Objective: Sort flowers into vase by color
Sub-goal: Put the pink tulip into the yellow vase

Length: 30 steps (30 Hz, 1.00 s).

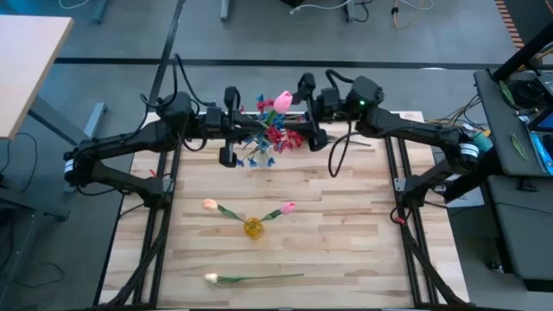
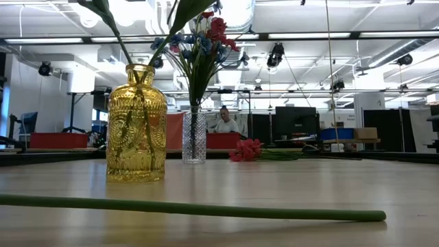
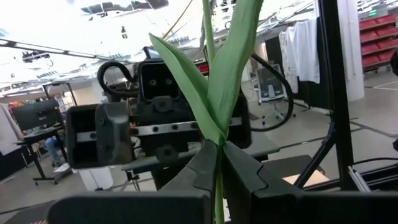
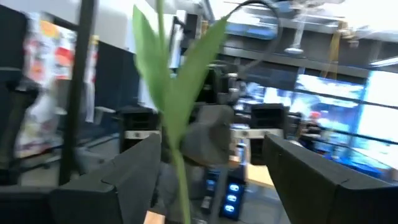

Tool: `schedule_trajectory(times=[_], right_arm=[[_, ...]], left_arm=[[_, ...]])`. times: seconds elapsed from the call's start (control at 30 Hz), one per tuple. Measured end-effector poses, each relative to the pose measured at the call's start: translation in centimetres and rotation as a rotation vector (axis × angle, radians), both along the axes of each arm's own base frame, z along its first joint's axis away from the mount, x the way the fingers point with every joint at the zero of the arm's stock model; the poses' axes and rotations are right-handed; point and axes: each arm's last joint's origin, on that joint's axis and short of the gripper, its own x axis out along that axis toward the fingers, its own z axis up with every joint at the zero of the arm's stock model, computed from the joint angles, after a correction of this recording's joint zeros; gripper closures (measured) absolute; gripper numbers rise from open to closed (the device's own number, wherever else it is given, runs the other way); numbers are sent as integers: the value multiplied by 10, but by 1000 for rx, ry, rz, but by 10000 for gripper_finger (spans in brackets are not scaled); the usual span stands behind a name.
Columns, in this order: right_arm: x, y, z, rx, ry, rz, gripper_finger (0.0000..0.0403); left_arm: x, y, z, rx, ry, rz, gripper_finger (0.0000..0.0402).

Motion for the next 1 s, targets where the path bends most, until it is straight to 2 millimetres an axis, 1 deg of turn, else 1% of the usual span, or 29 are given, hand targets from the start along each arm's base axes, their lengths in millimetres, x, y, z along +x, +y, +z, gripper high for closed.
schedule_trajectory(times=[0.13, 0.27, 0.37, 0.47, 0.53, 0.6, 0.67, 0.8, 0.83, 0.87, 0.93, 1.0], right_arm=[[9, -2, 7, 10, -9, 35, 101], [18, -6, 7, 12, -7, 37, 87], [22, -5, 9, 2, -9, 62, 88], [22, -5, 12, -2, -20, 65, 105], [22, -5, 12, 1, -18, 64, 132], [22, -5, 12, 6, -16, 65, 173], [21, -5, 13, 13, -17, 68, 226], [19, -3, 15, -4, -27, 78, 346], [19, -3, 15, -9, -27, 88, 370], [19, -2, 15, -8, -26, 94, 379], [17, -1, 18, 12, -23, 101, 383], [13, 0, 22, 29, -25, 107, 385]], left_arm=[[4, 2, -3, -6, 8, 31, 401], [10, 4, -5, -12, -3, 47, 401], [14, 6, -6, -18, -14, 72, 401], [17, 7, -7, -20, -19, 73, 401], [17, 7, -7, -20, -18, 73, 401], [17, 7, -7, -19, -20, 73, 401], [17, 6, -7, -19, -21, 73, 401], [15, 6, -5, -18, -30, 76, 401], [15, 6, -5, -18, -32, 76, 401], [15, 6, -5, -18, -32, 76, 400], [14, 6, -4, -18, -35, 75, 392], [12, 5, -3, -16, -40, 75, 376]])
